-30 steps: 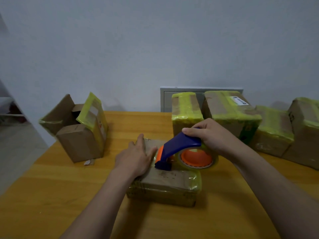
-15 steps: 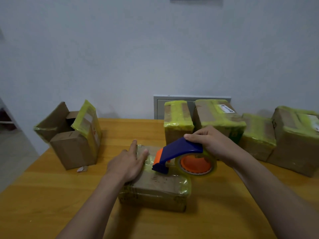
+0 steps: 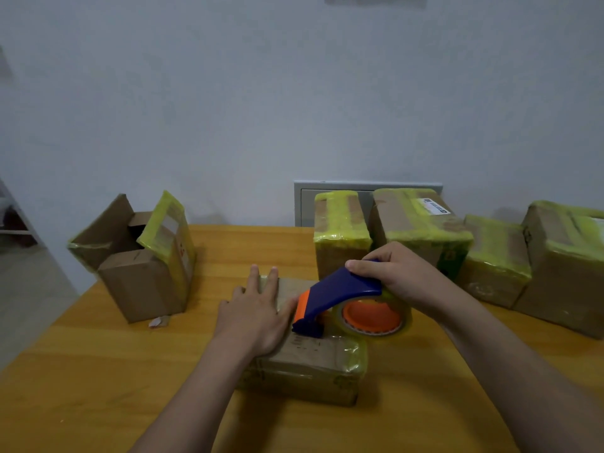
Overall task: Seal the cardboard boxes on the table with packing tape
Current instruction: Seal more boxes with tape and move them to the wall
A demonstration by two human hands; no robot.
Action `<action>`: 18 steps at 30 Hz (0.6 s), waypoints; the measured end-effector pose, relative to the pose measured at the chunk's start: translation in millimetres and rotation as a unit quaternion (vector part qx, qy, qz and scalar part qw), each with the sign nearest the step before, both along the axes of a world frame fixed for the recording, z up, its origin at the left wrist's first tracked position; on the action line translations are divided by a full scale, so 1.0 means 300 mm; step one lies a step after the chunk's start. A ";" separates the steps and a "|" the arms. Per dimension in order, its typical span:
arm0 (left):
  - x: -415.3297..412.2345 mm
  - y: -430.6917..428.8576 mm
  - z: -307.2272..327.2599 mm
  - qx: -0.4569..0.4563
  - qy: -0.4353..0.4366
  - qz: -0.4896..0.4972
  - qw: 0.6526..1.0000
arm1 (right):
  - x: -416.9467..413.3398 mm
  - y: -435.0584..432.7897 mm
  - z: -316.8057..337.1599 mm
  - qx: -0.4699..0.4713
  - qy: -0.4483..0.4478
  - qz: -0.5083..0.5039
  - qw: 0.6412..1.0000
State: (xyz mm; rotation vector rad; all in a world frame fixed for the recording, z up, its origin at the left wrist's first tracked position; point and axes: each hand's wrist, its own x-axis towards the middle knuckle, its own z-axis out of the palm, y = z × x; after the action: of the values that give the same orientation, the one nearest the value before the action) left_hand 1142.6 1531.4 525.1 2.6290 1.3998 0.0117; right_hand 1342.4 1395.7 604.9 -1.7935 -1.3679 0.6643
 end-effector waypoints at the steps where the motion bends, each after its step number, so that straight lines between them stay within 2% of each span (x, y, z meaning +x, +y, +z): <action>1: 0.000 -0.001 0.001 0.000 0.005 0.001 1.000 | 0.002 -0.005 0.003 0.001 0.005 0.006 1.000; 13: -0.004 -0.005 0.010 -0.023 0.004 0.002 1.000 | 0.047 -0.049 0.032 0.005 0.007 0.016 1.000; 18: -0.001 -0.006 0.011 0.008 0.035 -0.006 0.999 | 0.030 -0.036 0.000 0.003 -0.026 -0.010 1.000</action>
State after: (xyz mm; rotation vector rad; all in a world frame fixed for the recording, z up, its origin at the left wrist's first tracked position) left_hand 1142.5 1529.6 528.4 2.6758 1.4107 -0.0728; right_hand 1351.3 1384.9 604.9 -1.8278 -1.3833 0.6059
